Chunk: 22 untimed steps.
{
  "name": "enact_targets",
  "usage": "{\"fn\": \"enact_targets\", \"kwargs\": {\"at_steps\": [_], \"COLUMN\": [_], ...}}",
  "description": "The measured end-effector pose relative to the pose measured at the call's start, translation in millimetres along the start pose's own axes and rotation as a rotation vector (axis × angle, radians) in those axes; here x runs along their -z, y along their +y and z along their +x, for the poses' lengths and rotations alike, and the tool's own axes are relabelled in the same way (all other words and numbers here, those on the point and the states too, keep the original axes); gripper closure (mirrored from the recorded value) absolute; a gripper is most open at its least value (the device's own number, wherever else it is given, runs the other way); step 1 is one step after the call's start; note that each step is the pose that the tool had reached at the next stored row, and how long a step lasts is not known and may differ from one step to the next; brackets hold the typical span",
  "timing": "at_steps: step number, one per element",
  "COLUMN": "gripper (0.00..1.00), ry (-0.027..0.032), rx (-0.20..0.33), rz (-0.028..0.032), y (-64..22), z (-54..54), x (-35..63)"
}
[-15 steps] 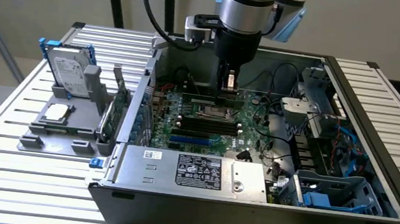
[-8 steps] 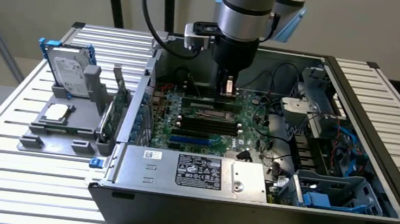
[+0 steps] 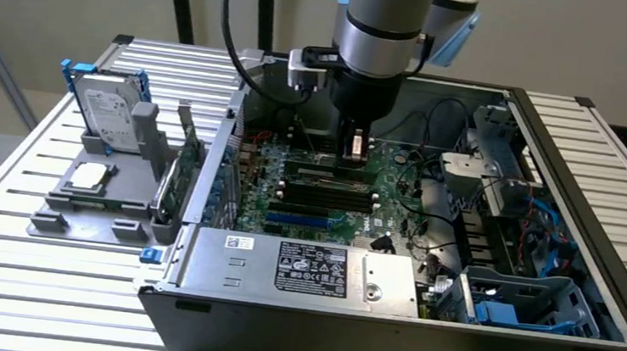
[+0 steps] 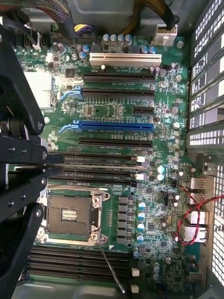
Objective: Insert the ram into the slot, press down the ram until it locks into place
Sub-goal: 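Insert the ram into the slot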
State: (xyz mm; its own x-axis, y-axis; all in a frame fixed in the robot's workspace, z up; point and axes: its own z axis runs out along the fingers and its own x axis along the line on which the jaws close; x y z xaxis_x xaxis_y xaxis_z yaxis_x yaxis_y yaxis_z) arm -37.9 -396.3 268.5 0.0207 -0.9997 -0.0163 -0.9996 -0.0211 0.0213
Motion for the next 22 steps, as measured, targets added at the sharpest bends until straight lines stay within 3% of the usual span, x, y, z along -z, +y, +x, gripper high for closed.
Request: {"fn": "enact_targets", "kwargs": {"at_steps": [7, 13, 22], "gripper": [0.87, 0.87, 0.87], "ry": [0.0001, 0.0008, 0.0101], "rx": [-0.004, -0.007, -0.014], "rz": [0.0011, 0.011, 0.0163], "y": [-1.9, -2.1, -2.1], "z": [0.3, 0.4, 0.4], "x": [-12.6, -19.7, -22.9]}}
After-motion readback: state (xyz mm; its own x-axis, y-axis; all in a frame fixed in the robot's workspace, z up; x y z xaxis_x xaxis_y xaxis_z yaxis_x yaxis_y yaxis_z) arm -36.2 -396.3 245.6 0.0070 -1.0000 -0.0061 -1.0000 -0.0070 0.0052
